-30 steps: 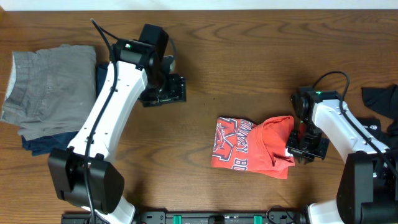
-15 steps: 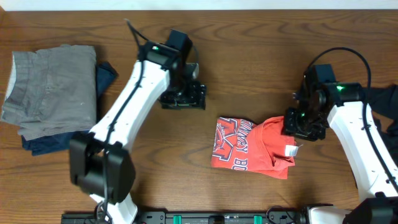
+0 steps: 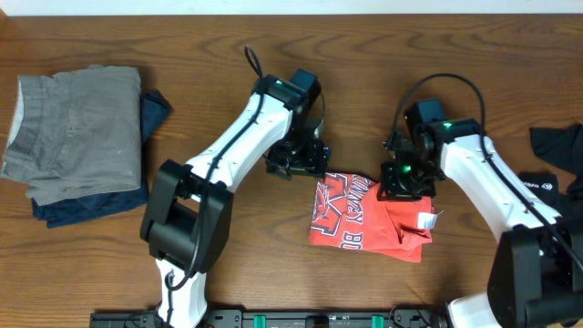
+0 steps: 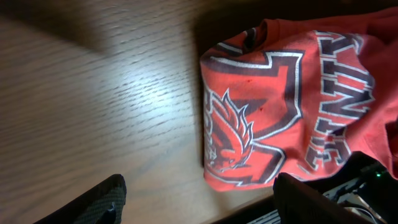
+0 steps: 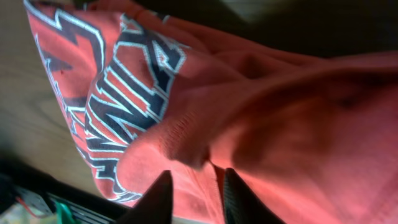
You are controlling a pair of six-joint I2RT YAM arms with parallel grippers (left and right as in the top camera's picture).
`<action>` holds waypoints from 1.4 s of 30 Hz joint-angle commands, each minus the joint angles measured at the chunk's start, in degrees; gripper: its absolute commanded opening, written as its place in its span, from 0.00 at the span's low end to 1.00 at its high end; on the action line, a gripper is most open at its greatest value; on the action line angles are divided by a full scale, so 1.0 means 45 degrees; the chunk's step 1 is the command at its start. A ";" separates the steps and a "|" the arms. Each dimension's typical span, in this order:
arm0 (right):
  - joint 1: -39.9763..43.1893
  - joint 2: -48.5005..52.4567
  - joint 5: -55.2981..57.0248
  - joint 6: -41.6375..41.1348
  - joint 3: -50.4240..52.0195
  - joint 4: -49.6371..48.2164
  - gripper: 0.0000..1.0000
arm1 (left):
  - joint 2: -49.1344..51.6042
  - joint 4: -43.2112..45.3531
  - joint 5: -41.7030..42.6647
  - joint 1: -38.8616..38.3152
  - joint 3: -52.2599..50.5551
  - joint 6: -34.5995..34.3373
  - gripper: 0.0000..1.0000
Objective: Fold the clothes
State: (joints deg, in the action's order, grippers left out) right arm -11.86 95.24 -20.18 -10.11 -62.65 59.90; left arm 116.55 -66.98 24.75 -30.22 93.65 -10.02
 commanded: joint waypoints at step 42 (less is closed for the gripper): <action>0.0287 0.0049 0.0248 0.1715 0.0073 0.4605 0.27 | 0.0627 0.0155 0.0063 -0.0126 -0.0107 0.0228 0.77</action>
State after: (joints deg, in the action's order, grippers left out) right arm -10.74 96.36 -17.45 -4.82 -62.43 80.16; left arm 118.74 -66.11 25.12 -30.76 93.60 -10.02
